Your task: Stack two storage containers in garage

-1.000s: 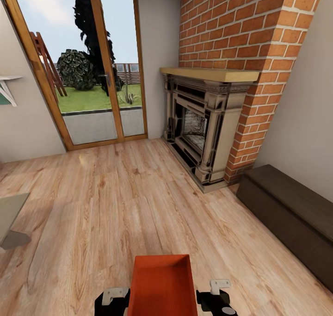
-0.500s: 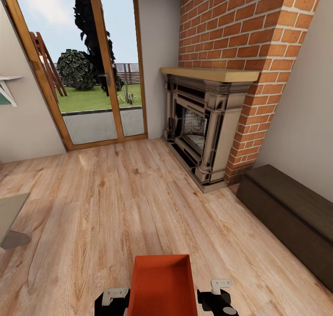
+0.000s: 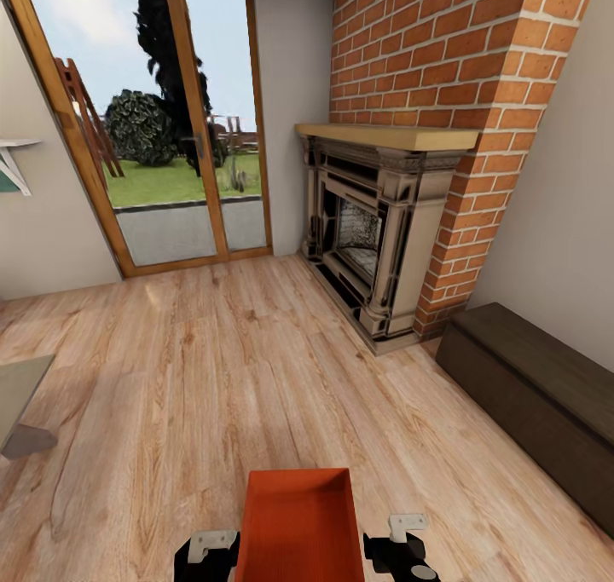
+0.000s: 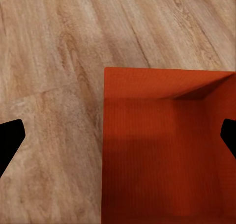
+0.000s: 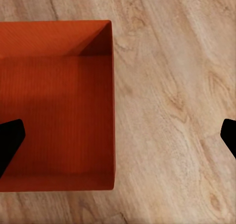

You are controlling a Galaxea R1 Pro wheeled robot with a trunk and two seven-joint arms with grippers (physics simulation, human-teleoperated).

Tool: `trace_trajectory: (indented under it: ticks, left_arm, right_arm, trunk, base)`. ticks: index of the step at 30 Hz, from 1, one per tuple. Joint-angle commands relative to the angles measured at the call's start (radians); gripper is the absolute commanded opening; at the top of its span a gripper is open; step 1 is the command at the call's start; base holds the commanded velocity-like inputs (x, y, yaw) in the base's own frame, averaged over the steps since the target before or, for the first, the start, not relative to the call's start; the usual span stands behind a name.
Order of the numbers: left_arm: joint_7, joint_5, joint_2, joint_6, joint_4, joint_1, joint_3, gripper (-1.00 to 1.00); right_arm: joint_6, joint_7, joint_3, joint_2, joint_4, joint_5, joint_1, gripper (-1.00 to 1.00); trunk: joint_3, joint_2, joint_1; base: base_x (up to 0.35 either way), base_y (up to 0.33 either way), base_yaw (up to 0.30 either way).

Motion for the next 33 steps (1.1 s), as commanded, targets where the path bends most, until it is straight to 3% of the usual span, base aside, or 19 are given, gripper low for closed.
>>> trace_trajectory:
  ticks: [1, 17, 33]
  left_arm:
    - [-0.001, 0.000, -0.001, -0.003, 0.001, -0.001, 0.003, 1.00]
    - [-0.001, 0.000, -0.001, -0.003, -0.014, -0.001, 0.002, 1.00]
    - [-0.001, -0.001, -0.001, 0.000, -0.058, -0.005, 0.002, 1.00]
  right_arm:
    - [-0.003, -0.004, 0.003, 0.000, 0.001, 0.001, -0.001, 1.00]
    - [-0.003, -0.004, 0.003, -0.001, -0.003, 0.001, -0.001, 1.00]
    - [-0.003, -0.006, 0.003, -0.020, -0.130, 0.002, -0.006, 1.00]
  trunk:
    - [-0.002, -0.001, 0.000]
    - [-0.024, -0.001, 0.000]
    - [-0.027, -0.001, 0.000]
  base:
    - [0.000, 0.000, 0.000]
    - [0.000, 0.000, 0.017]
    - [0.000, 0.000, 0.004]
